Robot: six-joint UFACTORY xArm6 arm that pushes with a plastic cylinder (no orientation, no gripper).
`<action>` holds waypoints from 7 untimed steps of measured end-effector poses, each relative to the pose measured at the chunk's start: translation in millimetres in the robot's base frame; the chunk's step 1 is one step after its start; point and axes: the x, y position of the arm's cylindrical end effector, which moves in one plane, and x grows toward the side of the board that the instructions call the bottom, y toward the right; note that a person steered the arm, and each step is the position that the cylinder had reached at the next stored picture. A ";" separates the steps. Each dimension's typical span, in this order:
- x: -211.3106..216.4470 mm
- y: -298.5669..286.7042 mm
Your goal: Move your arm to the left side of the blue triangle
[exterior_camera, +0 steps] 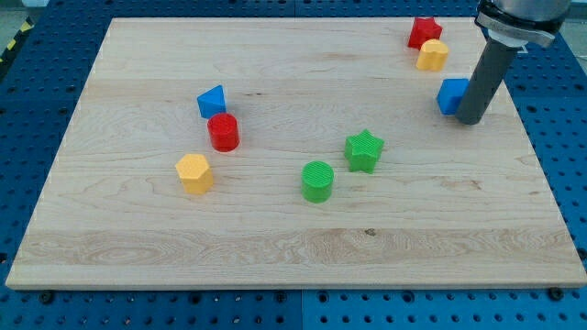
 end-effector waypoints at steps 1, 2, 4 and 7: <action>-19.0 0.0; -31.3 0.0; -26.6 -80.7; -55.4 -321.8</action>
